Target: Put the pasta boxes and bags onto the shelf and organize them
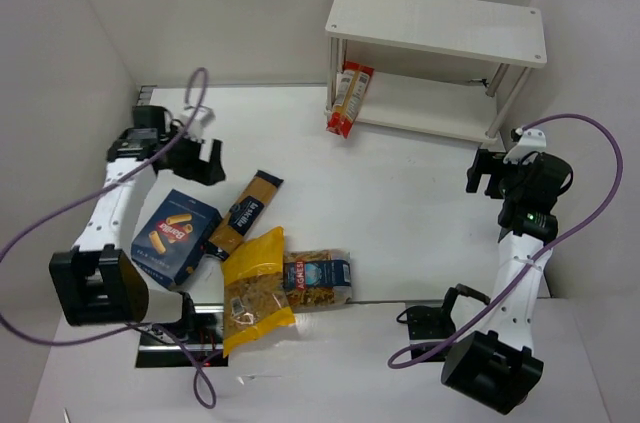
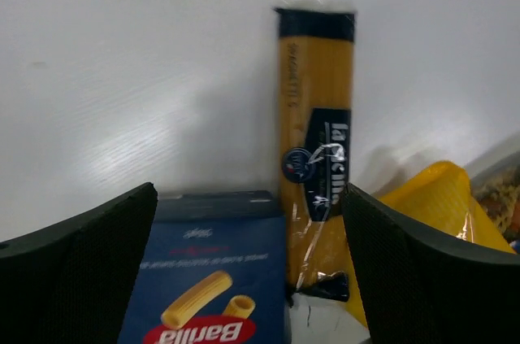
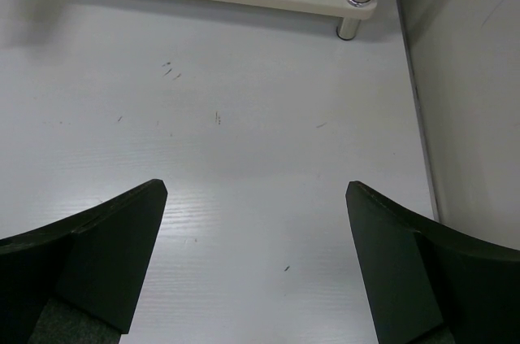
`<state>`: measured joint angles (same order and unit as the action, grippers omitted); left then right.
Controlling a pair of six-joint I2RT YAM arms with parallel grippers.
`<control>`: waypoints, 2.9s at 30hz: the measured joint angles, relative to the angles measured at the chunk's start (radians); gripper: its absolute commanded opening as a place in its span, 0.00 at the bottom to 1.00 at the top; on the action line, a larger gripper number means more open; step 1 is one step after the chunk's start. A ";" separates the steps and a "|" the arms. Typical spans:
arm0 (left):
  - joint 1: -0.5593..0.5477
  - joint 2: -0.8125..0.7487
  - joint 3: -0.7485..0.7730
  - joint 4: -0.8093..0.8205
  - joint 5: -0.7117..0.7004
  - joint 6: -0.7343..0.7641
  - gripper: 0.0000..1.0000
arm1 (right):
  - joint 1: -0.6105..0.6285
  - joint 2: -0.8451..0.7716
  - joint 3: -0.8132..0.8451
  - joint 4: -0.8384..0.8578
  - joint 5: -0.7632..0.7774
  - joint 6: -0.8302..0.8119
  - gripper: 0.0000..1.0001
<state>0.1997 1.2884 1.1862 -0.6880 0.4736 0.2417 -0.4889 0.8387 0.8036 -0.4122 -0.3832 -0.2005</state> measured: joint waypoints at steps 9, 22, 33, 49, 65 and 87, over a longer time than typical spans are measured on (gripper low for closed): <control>-0.428 0.123 -0.083 0.014 -0.251 0.038 1.00 | -0.056 0.000 -0.007 -0.001 -0.040 -0.014 1.00; -0.494 0.258 -0.137 0.141 -0.453 -0.071 1.00 | -0.132 0.000 -0.007 -0.004 -0.097 -0.033 1.00; -0.558 0.325 -0.145 0.137 -0.456 -0.089 1.00 | -0.162 0.000 -0.007 -0.004 -0.115 -0.037 1.00; -0.578 0.453 -0.124 0.131 -0.549 -0.115 0.25 | -0.182 -0.029 -0.007 -0.008 -0.156 -0.053 1.00; -0.609 0.455 0.146 -0.072 -0.299 -0.019 0.00 | -0.182 -0.043 -0.007 -0.025 -0.223 -0.081 1.00; -0.671 0.464 0.799 -0.338 0.397 0.069 0.00 | 0.033 0.295 0.358 0.042 -0.884 0.323 1.00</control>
<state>-0.4717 1.7523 1.9854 -1.0256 0.8703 0.3107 -0.4561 1.1336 1.1618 -0.3702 -1.2671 0.1223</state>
